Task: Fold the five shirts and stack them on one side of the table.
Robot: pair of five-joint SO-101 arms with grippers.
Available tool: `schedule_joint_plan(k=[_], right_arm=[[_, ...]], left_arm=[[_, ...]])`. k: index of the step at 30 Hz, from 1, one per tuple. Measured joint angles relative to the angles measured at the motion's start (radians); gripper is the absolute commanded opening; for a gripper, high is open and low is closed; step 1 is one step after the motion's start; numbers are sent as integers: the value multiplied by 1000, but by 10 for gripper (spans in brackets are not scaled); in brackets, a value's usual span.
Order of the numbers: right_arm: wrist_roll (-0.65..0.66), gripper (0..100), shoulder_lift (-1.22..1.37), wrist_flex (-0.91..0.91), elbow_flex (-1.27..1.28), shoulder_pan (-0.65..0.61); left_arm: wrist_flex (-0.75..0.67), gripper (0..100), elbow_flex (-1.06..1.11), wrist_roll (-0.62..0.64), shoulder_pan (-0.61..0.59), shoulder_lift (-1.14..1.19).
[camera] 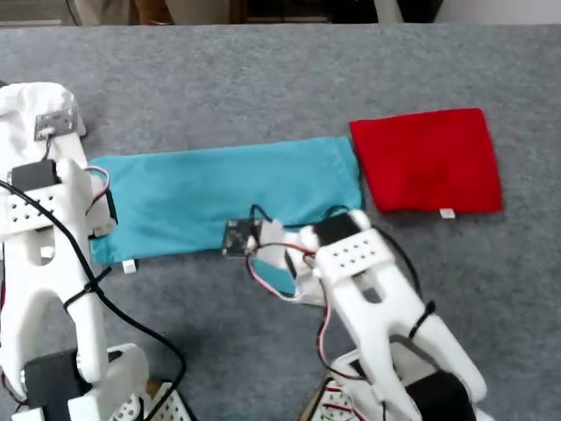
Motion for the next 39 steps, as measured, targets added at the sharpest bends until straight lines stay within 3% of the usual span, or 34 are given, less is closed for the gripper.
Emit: schedule_joint_plan(k=[16,24,33,39], right_arm=[[0,234,267,-218,12,-5],[0,23,278,-241,-6,11],[-26,2,302,-235,-31,14],[-31,2,313,-71,-216,80]], left_arm=[[-3,19,9,0,0,0],[-3,19,9,0,0,-15],[29,19,9,0,0,-15],[29,19,9,0,0,-15]])
